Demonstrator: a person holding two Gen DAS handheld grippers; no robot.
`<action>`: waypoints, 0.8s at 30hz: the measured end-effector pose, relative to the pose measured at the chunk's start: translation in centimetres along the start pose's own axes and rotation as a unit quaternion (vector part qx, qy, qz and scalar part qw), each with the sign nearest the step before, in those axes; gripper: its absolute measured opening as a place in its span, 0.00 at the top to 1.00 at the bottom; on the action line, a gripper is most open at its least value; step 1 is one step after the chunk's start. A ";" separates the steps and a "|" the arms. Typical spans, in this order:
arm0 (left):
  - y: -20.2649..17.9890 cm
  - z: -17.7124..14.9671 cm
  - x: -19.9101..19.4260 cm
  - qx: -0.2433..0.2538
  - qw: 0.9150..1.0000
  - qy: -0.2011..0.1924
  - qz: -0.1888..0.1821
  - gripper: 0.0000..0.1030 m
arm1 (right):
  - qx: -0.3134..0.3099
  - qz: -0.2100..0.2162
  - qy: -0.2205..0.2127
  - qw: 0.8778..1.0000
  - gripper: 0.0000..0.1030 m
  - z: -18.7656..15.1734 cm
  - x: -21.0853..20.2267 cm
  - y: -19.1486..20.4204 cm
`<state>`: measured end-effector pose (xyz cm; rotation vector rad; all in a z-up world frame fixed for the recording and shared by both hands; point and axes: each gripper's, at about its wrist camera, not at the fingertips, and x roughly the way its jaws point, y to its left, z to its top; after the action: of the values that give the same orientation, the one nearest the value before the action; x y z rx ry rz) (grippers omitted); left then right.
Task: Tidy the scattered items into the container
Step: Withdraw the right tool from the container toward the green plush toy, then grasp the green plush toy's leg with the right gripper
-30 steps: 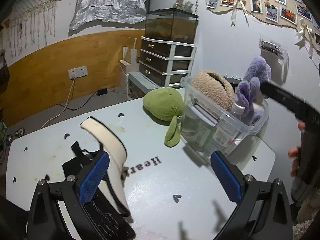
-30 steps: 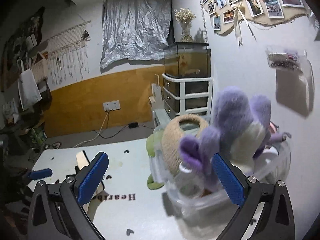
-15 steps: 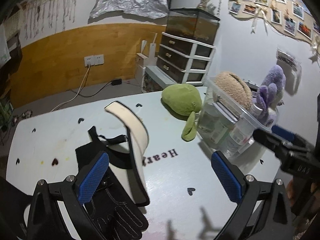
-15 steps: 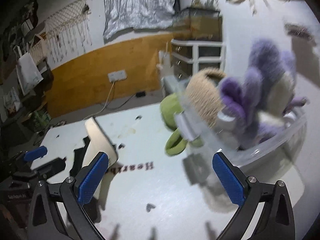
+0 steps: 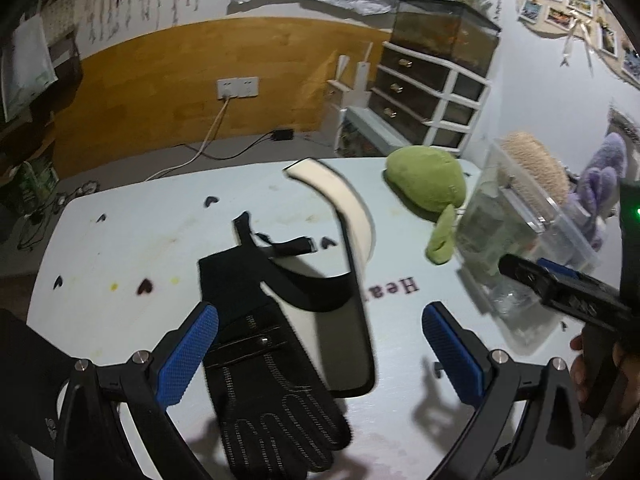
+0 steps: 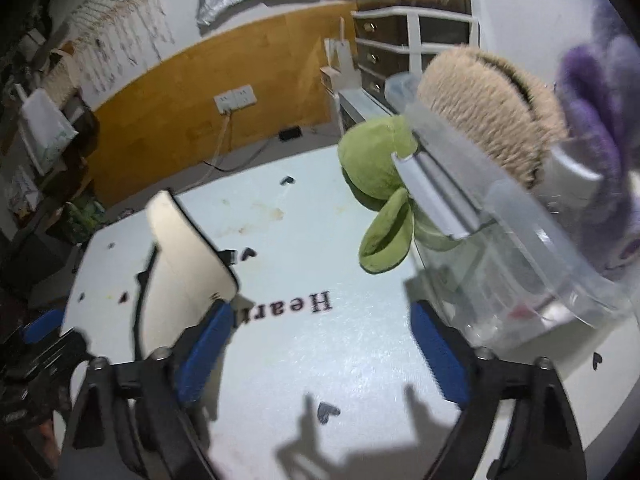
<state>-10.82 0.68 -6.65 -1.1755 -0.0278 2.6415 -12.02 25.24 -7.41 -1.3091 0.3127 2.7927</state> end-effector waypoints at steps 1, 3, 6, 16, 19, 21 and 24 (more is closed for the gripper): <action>0.2 0.0 0.2 -0.004 1.000 0.003 0.002 0.00 | 0.001 -0.010 0.004 1.000 0.27 0.3 0.9 0.1; 0.7 -0.1 0.5 -0.011 1.000 0.008 0.004 0.00 | -0.006 -0.040 0.006 0.999 0.29 1.0 3.1 0.4; 1.3 -0.1 0.9 -0.019 1.000 0.012 0.010 0.00 | -0.040 -0.088 0.008 0.995 0.38 2.0 6.6 1.3; 3.5 0.3 1.8 -0.045 0.998 0.016 0.037 0.00 | -0.104 -0.205 0.072 0.970 0.39 4.7 17.0 1.2; 3.8 0.3 2.1 -0.050 0.998 0.021 0.040 0.00 | -0.111 -0.221 0.095 0.964 0.55 5.0 19.0 0.4; 3.9 0.2 2.2 -0.052 0.998 0.022 0.041 0.00 | -0.114 -0.209 0.115 0.965 0.80 4.9 20.0 -0.4; 3.9 0.2 2.1 -0.053 0.998 0.020 0.038 0.00 | -0.129 -0.195 0.116 0.965 0.90 4.6 19.7 -0.5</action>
<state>-13.20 -2.63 -8.49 -1.2880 -0.1182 2.7117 -28.09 25.75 -19.64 -1.5533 -0.2878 2.4114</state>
